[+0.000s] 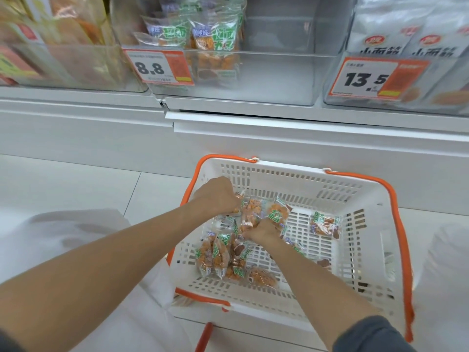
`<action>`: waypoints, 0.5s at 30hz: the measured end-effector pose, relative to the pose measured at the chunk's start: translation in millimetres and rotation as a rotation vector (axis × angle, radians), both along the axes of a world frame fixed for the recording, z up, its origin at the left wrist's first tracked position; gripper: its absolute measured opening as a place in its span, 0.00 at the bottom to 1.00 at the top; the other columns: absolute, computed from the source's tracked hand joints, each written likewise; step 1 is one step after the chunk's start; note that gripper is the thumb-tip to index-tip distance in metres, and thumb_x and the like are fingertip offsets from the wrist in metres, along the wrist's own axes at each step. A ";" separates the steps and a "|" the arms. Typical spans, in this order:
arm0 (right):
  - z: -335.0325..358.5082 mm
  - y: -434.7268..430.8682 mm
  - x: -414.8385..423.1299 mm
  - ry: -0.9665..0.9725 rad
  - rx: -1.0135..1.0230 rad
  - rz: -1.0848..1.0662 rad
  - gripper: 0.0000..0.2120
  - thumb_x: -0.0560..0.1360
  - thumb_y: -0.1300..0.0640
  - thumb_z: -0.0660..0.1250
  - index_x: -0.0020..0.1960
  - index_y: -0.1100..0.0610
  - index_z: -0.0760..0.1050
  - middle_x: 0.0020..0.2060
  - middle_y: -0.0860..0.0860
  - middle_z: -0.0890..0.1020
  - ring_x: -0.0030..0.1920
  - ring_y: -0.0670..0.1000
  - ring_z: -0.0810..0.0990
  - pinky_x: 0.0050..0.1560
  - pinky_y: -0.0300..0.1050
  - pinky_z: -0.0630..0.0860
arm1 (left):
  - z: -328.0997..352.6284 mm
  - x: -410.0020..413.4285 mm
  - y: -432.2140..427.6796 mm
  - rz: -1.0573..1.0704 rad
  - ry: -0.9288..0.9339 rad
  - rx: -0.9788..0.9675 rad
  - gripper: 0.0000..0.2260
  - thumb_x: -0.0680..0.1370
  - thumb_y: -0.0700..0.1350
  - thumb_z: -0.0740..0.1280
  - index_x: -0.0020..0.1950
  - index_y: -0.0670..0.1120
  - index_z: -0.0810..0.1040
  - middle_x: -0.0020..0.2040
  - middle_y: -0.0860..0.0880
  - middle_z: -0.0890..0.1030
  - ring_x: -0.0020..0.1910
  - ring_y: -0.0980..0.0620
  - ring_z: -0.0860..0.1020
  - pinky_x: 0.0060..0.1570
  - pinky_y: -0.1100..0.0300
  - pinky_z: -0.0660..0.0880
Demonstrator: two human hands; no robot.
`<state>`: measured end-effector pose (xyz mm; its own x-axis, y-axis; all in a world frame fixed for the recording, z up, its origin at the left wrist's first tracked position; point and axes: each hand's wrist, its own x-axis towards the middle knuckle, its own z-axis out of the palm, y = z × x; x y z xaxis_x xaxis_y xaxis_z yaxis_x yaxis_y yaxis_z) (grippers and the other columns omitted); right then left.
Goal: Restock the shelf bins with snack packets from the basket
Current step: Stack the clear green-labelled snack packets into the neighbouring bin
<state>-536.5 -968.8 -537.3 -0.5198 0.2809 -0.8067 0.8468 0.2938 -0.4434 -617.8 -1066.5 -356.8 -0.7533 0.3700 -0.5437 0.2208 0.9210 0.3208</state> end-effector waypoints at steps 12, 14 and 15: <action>189.2 35.6 6.3 0.630 0.172 0.233 0.21 0.81 0.54 0.63 0.72 0.54 0.65 0.63 0.51 0.77 0.60 0.52 0.77 0.53 0.40 0.71 | 47.6 5.3 29.5 0.335 -0.611 0.489 0.28 0.78 0.68 0.54 0.63 0.47 0.75 0.63 0.44 0.76 0.62 0.43 0.75 0.64 0.47 0.73; 217.0 36.9 17.5 0.696 0.231 0.381 0.25 0.80 0.57 0.64 0.75 0.54 0.62 0.65 0.50 0.74 0.64 0.49 0.72 0.56 0.35 0.64 | 52.0 0.6 32.7 0.402 -0.564 0.648 0.25 0.79 0.65 0.58 0.50 0.44 0.78 0.46 0.44 0.79 0.48 0.45 0.79 0.58 0.48 0.77; 224.6 40.4 21.1 0.720 0.227 0.377 0.24 0.79 0.57 0.64 0.74 0.53 0.64 0.64 0.48 0.74 0.63 0.47 0.71 0.57 0.34 0.63 | 53.2 -2.2 33.0 0.441 -0.501 0.702 0.22 0.79 0.62 0.60 0.49 0.43 0.78 0.43 0.44 0.79 0.43 0.45 0.78 0.55 0.50 0.77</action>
